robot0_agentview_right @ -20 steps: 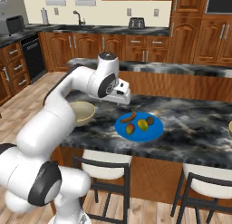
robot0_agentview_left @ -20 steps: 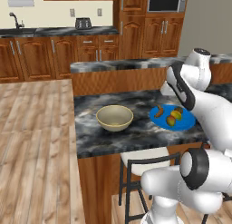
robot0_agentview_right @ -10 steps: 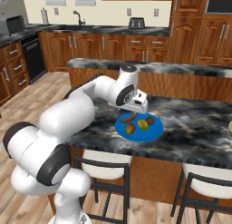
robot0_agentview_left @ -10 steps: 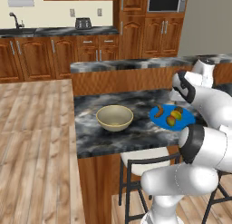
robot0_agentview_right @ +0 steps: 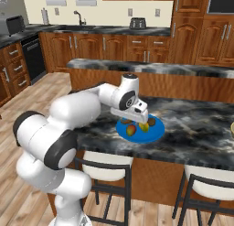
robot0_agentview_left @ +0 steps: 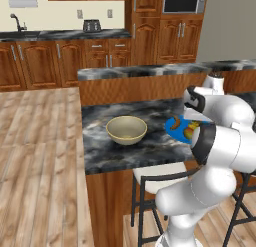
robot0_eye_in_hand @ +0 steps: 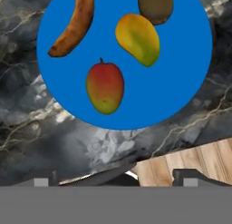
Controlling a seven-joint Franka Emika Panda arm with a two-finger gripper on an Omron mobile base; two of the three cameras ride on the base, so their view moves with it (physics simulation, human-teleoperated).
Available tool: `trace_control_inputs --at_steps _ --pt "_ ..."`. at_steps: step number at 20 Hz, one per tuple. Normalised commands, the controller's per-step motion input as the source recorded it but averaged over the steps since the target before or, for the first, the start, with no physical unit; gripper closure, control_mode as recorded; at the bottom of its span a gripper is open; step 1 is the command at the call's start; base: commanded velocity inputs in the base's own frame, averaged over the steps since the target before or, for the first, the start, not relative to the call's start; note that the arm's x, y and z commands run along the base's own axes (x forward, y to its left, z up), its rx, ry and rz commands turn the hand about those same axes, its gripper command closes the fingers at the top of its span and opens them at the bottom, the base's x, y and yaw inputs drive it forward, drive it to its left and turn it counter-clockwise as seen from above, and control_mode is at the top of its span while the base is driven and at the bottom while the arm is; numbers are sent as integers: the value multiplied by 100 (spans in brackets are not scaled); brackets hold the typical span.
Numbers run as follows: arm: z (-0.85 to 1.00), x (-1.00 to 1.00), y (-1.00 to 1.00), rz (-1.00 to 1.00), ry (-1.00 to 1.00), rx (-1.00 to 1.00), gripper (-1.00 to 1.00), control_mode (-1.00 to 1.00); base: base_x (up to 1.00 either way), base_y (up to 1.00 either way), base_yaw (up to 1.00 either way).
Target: Take the fruits from the plate on the dining counter and place two fruits in each bowl.
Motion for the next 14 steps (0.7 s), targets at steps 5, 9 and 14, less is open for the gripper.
trace_control_inputs --at_steps 5,9,14 --pt "-55 28 0 0 0 2 -100 -100 0 0 0" --pt "-45 14 0 2 -12 7 -100 -100 0 0 0" --pt "-19 23 0 1 -9 3 -100 -100 0 0 0"
